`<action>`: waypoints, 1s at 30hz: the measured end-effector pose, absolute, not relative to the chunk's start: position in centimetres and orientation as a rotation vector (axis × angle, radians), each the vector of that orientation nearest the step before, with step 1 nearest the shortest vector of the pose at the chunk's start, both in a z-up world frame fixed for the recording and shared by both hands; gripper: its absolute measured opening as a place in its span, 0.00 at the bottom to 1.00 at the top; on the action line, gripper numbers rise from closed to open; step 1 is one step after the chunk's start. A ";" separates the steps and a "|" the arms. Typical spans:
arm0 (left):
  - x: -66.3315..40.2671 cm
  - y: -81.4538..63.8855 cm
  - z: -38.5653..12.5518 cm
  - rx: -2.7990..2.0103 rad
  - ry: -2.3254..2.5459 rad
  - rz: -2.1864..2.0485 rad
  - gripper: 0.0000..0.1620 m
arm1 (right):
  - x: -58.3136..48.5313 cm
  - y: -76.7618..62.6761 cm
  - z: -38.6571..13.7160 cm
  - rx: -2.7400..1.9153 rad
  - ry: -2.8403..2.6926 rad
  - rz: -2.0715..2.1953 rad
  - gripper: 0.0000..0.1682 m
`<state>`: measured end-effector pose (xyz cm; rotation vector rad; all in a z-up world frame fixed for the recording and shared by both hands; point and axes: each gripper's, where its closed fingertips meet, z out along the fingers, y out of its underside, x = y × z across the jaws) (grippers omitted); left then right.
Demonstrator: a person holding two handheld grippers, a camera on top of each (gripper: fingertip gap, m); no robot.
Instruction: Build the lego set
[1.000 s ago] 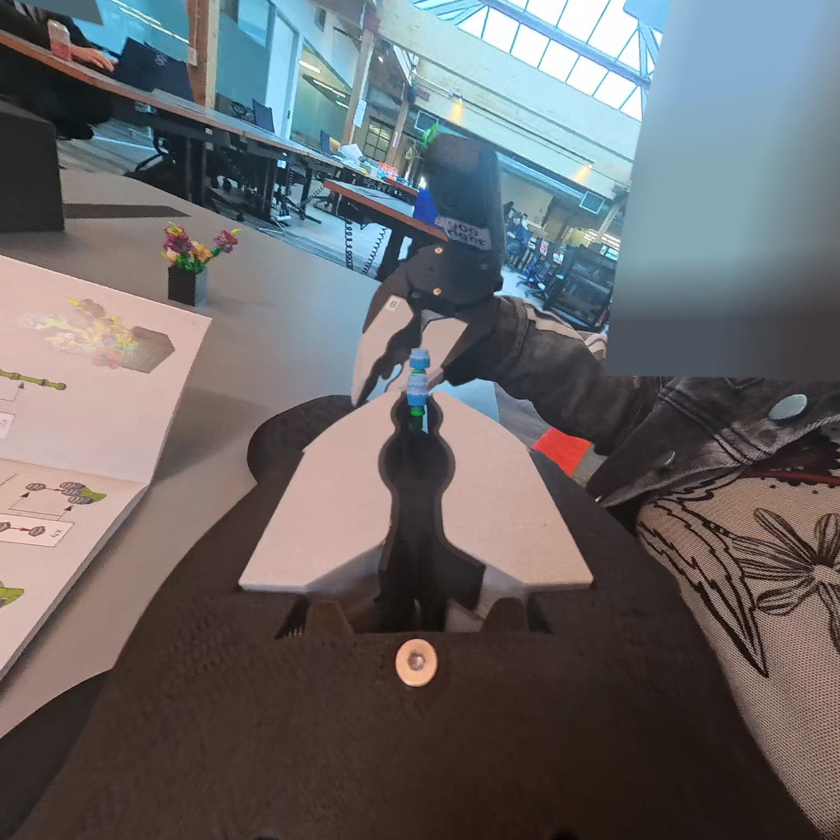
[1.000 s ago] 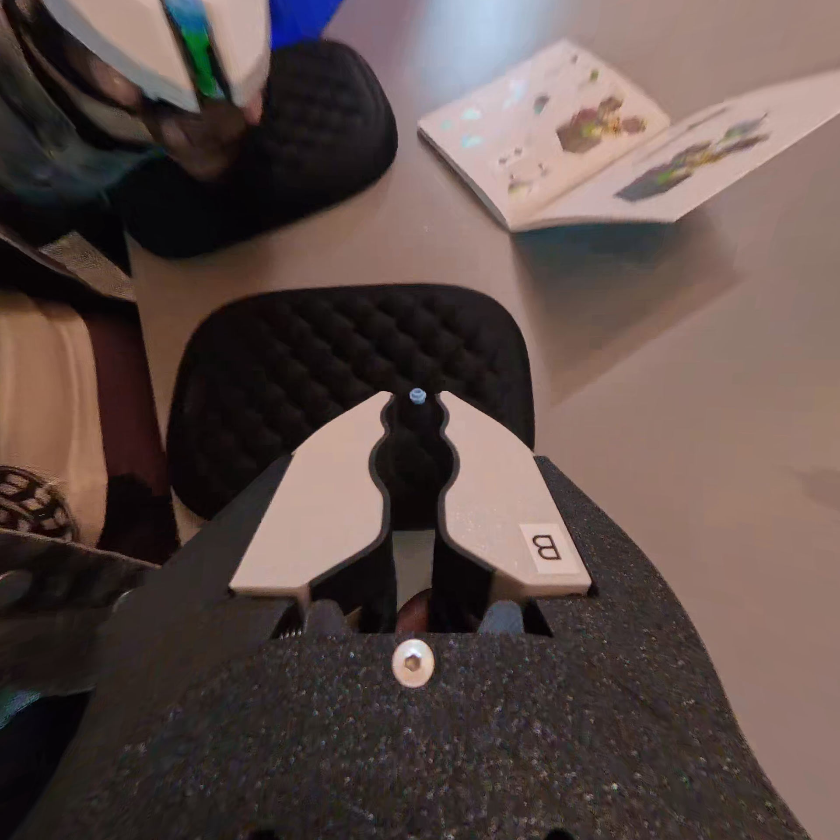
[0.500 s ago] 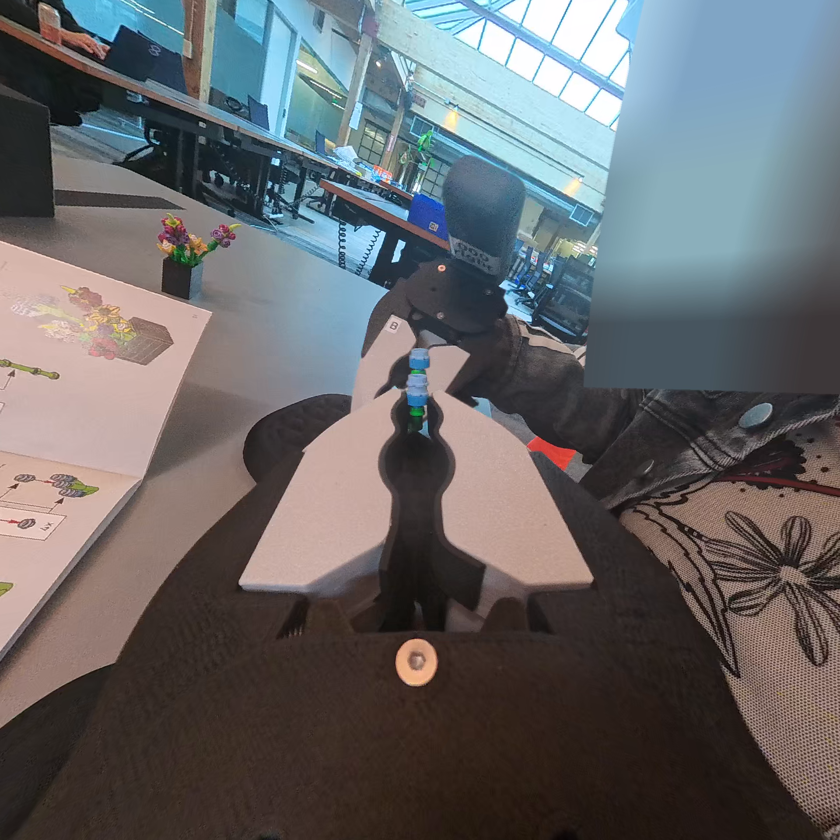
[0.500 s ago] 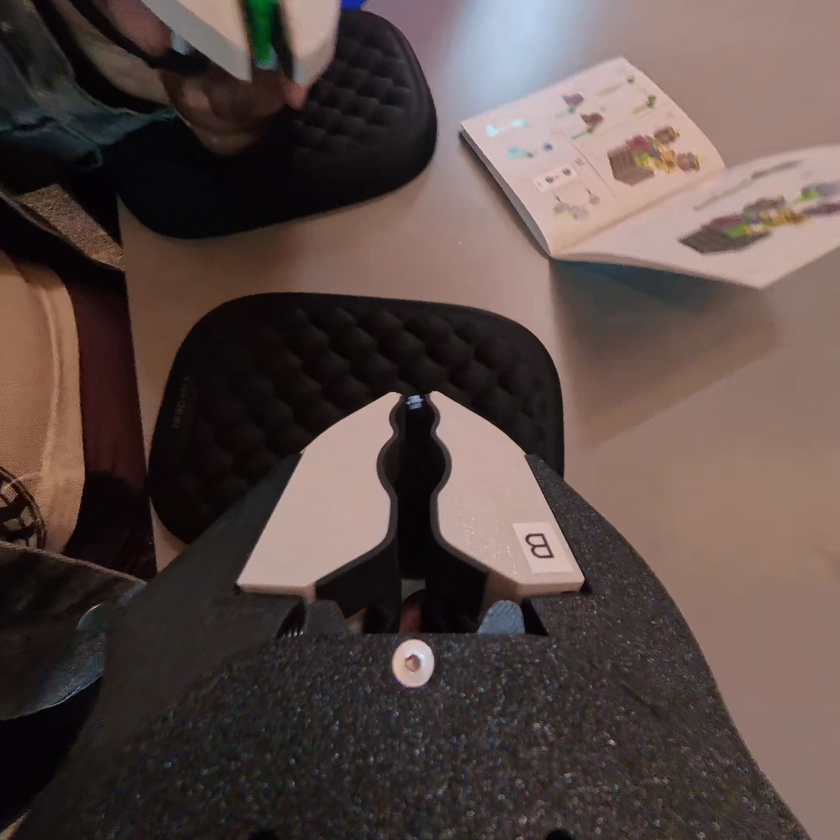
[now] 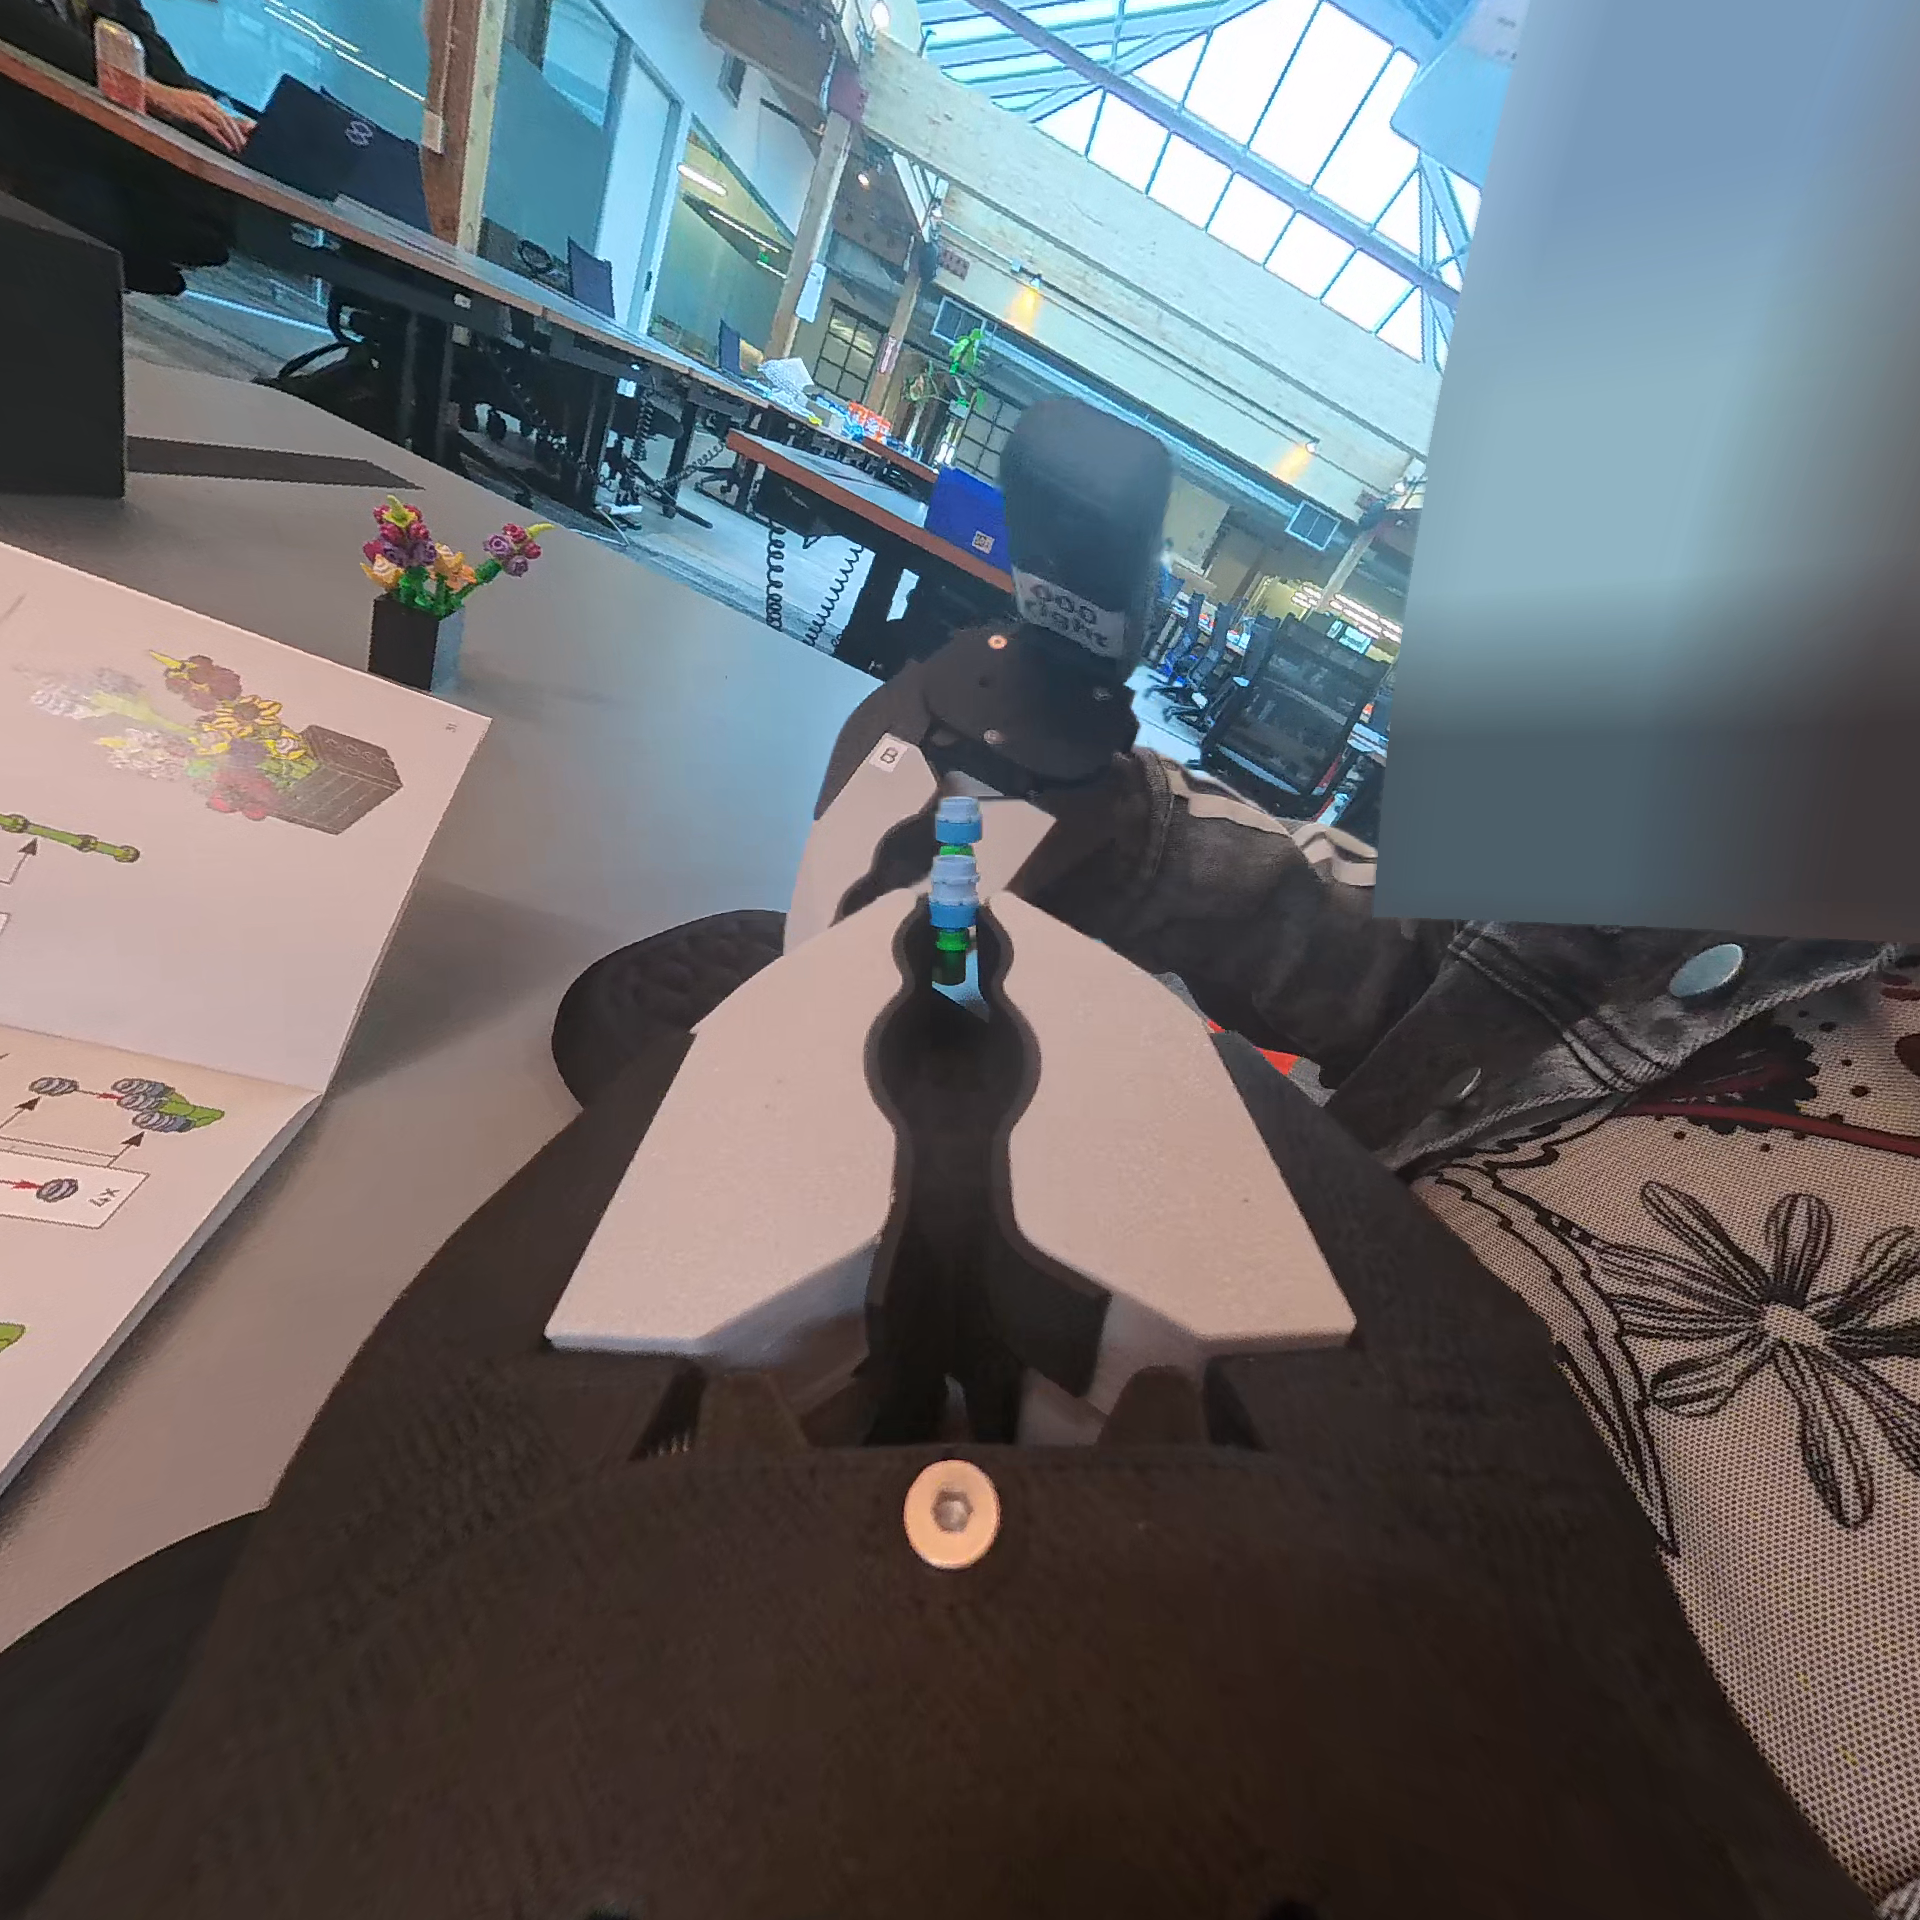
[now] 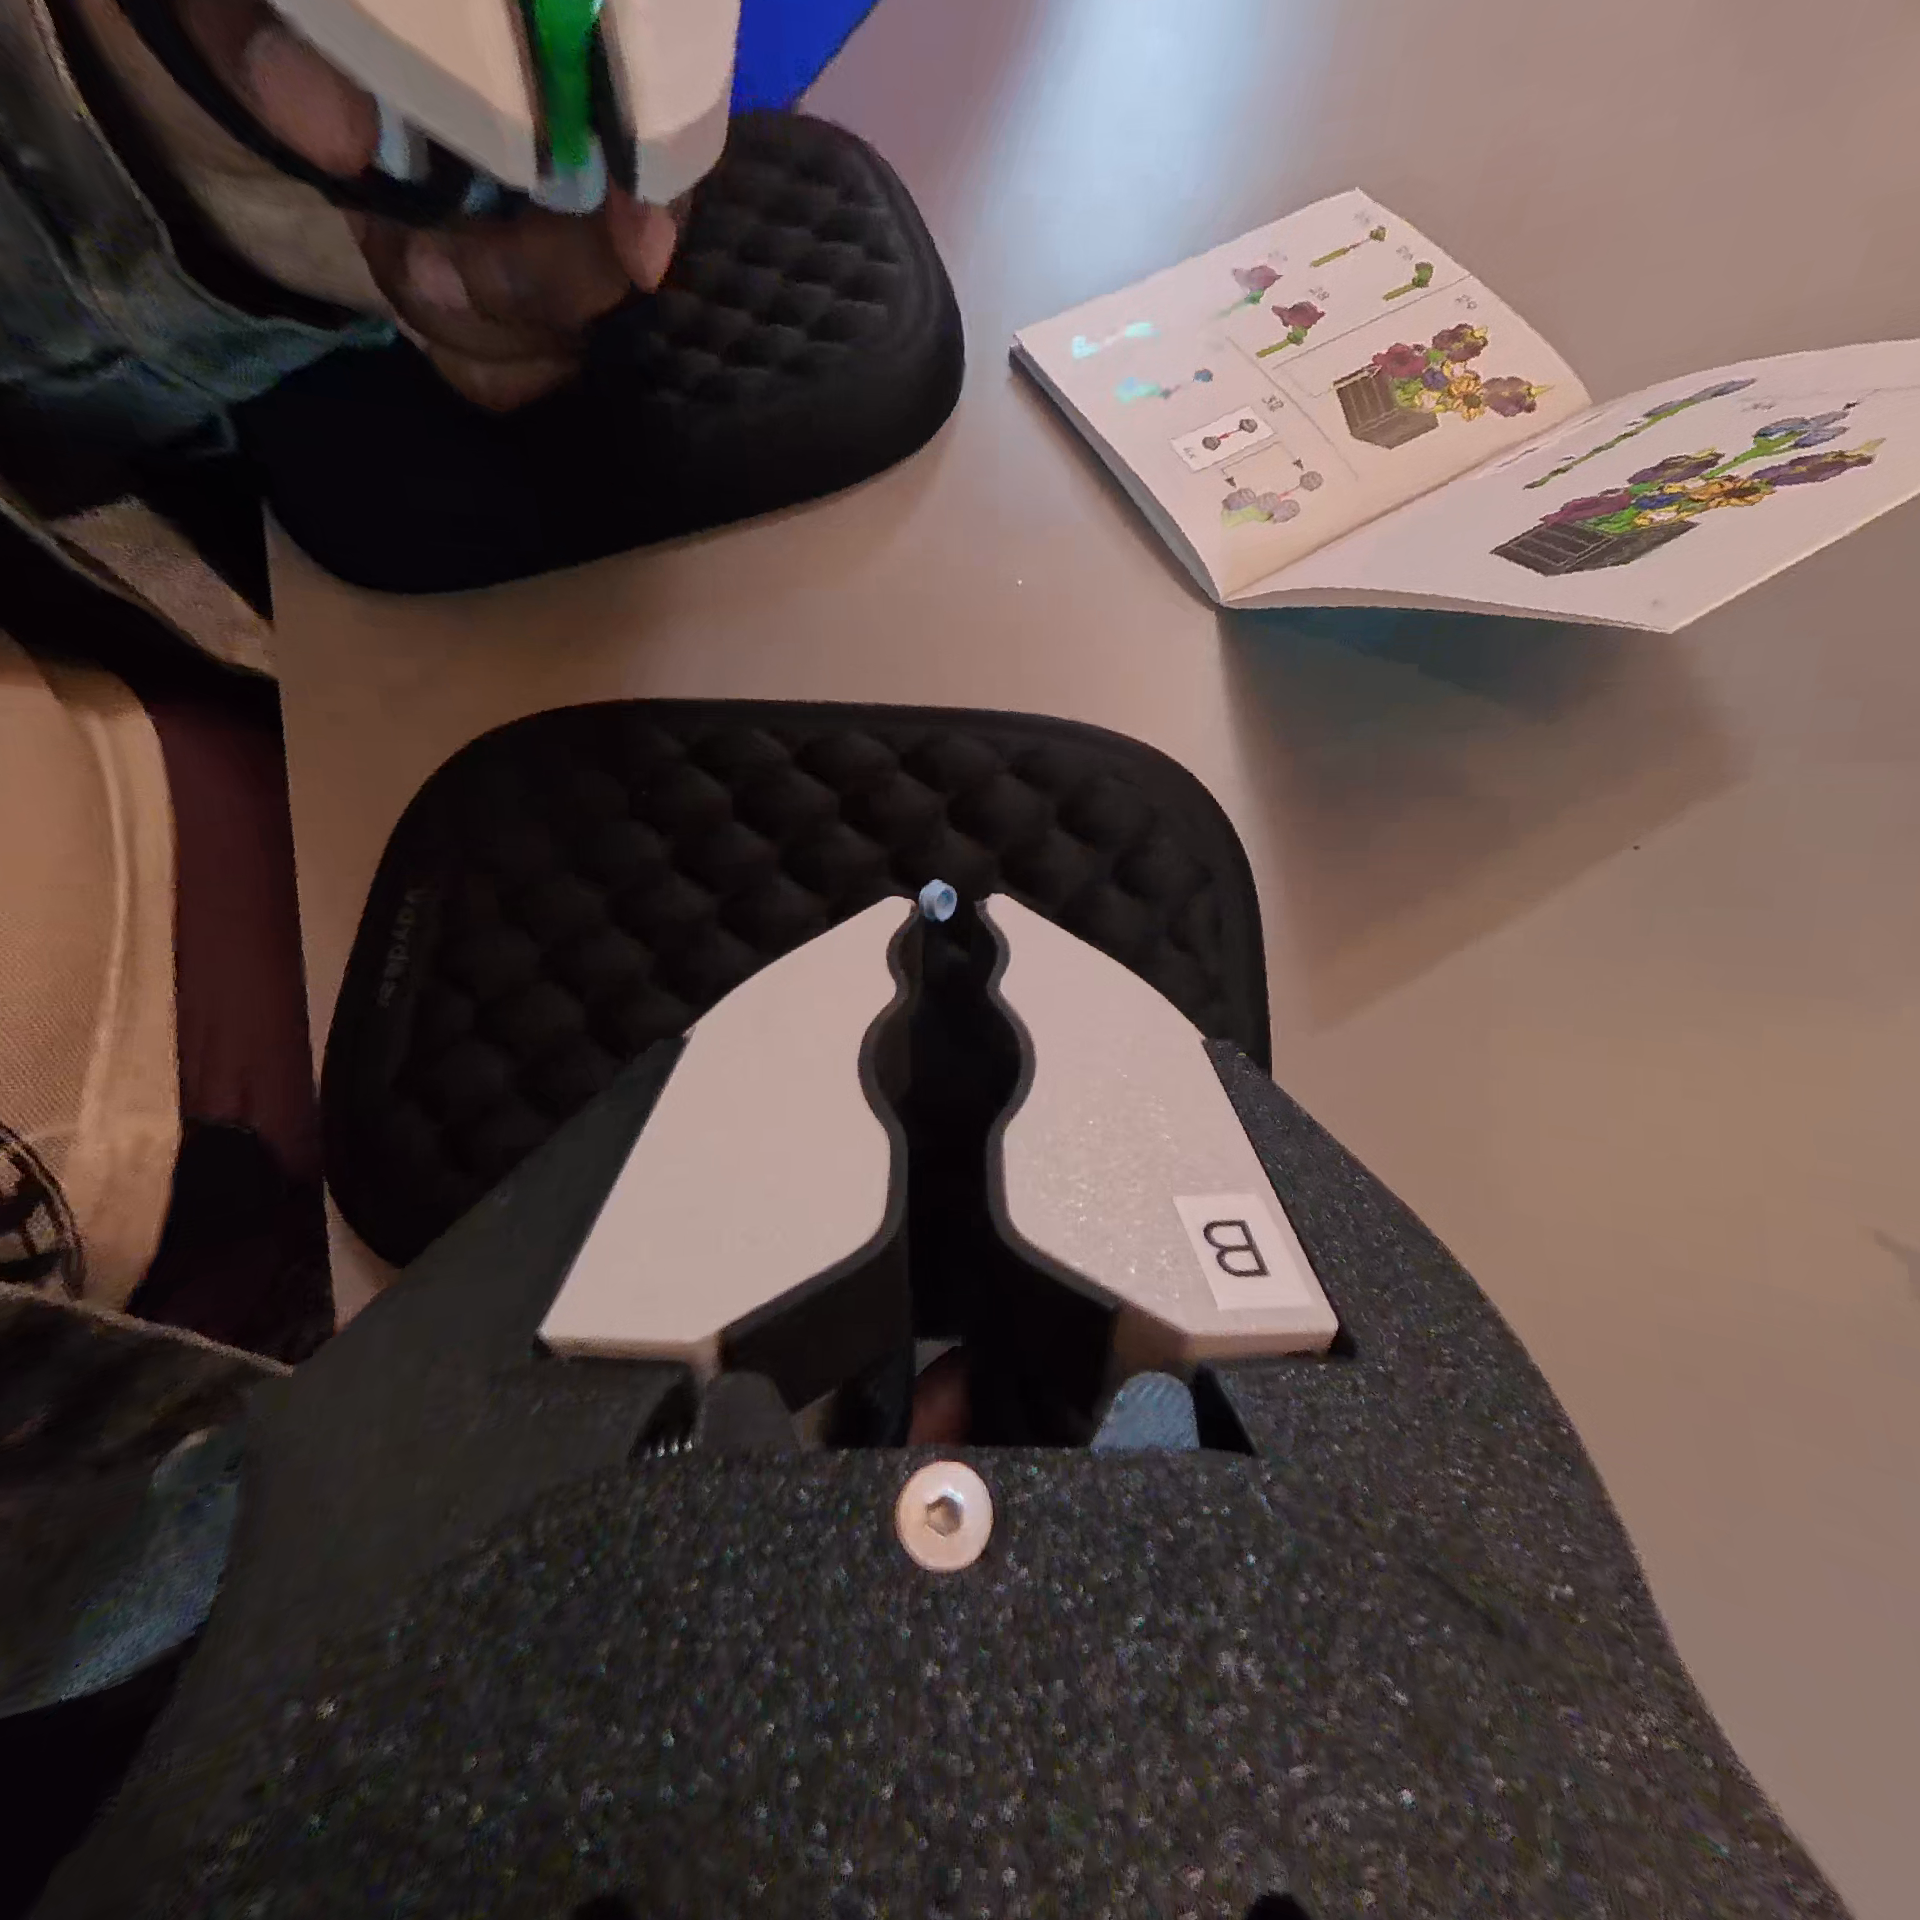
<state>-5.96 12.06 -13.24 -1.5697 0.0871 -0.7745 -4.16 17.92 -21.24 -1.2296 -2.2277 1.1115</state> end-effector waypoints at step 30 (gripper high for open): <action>-4.9 12.0 -13.7 -1.605 0.147 -0.841 0.05 | -4.0 17.0 -22.0 -0.344 -2.708 1.383 0.08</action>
